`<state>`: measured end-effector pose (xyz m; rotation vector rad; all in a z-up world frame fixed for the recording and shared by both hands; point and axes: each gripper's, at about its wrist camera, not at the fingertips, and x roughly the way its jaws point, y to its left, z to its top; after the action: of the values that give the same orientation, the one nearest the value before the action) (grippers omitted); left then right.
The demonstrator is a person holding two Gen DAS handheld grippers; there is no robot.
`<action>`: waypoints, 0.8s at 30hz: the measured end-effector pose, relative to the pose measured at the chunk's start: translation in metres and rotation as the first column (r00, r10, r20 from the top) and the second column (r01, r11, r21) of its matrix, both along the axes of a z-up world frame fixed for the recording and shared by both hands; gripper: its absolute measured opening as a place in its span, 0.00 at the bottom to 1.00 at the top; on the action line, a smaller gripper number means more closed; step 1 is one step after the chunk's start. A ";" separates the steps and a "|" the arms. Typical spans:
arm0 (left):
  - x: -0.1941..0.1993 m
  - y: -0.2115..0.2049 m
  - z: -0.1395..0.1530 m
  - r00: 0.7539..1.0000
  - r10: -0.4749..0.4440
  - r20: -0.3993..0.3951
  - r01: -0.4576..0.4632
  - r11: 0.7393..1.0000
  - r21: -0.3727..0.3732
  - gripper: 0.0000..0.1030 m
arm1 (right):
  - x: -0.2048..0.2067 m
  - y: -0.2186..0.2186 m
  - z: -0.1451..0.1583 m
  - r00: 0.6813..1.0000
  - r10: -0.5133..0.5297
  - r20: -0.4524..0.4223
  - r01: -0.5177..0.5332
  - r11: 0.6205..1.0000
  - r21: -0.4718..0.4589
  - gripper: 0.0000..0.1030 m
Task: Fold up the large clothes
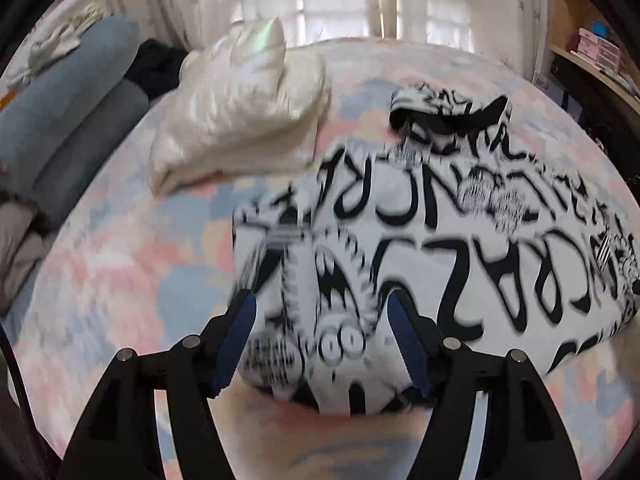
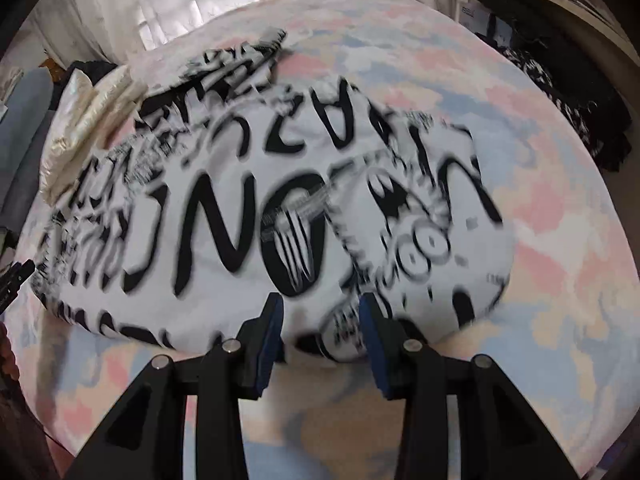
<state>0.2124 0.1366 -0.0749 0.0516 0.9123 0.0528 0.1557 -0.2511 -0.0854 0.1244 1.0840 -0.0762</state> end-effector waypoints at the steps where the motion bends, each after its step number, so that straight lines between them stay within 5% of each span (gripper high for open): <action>1: 0.008 -0.001 0.007 1.000 -0.007 0.005 0.007 1.000 0.006 0.65 | 0.007 0.002 0.007 1.000 0.007 0.008 -0.007 1.000 -0.004 0.38; 7: 0.069 -0.015 0.047 0.998 -0.060 0.025 0.060 0.998 0.018 0.65 | 0.071 0.014 0.059 0.995 0.076 0.060 -0.075 0.997 -0.018 0.38; 14: 0.184 -0.054 0.081 0.993 -0.098 0.061 0.092 0.992 0.090 0.70 | 0.191 0.015 0.104 0.993 0.051 0.107 -0.052 0.999 0.006 0.38; 24: 0.333 -0.081 0.030 1.000 -0.011 -0.007 0.011 1.000 -0.008 0.70 | 0.348 0.010 0.058 0.991 -0.070 0.118 0.063 0.996 0.062 0.38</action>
<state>0.5458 0.0553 -0.0445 0.0489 0.9188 0.0390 0.5040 -0.2412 -0.0273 0.2151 0.9626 -0.0955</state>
